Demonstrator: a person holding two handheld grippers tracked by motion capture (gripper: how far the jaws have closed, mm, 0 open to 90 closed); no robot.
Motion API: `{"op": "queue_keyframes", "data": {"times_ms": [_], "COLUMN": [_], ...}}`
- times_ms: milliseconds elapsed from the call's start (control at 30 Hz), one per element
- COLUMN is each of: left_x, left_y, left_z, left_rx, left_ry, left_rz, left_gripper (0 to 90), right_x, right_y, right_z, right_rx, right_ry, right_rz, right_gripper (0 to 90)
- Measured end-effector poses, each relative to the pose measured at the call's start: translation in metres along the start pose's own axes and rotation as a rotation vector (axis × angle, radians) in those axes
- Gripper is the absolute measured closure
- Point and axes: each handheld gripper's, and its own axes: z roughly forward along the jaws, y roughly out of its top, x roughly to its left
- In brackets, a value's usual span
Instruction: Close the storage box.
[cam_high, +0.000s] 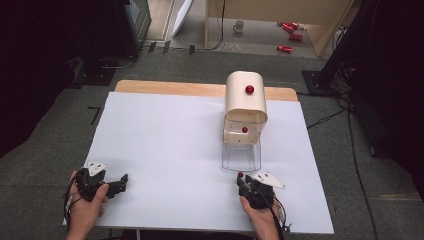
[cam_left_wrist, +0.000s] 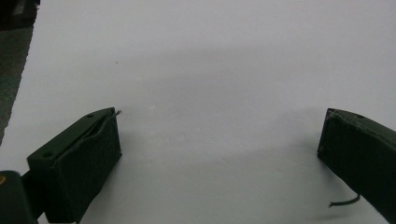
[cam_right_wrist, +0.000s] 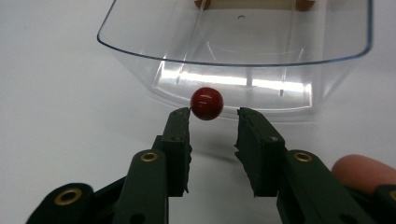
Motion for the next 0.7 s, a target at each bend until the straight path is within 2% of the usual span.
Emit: {"op": "queue_keyframes", "data": {"times_ms": [100, 233, 500, 700], "left_x": [0.000, 0.000, 0.000, 0.000], "left_y": [0.000, 0.000, 0.000, 0.000], "left_z": [0.000, 0.000, 0.000, 0.000], "left_rx": [0.000, 0.000, 0.000, 0.000], "left_ry": [0.000, 0.000, 0.000, 0.000], "left_rz": [0.000, 0.000, 0.000, 0.000], "left_gripper": [0.0, 0.0, 0.0, 0.0], "right_x": [0.004, 0.004, 0.005, 0.007], "right_y": [0.001, 0.002, 0.003, 0.015], "right_z": [0.004, 0.005, 0.003, -0.002], "right_rx": [0.004, 0.000, -0.013, -0.038], "right_ry": [-0.021, -0.011, -0.012, -0.012], "right_rz": [0.002, 0.019, 0.017, 0.007], "right_gripper": [71.6, 74.8, 75.4, 75.3]}}
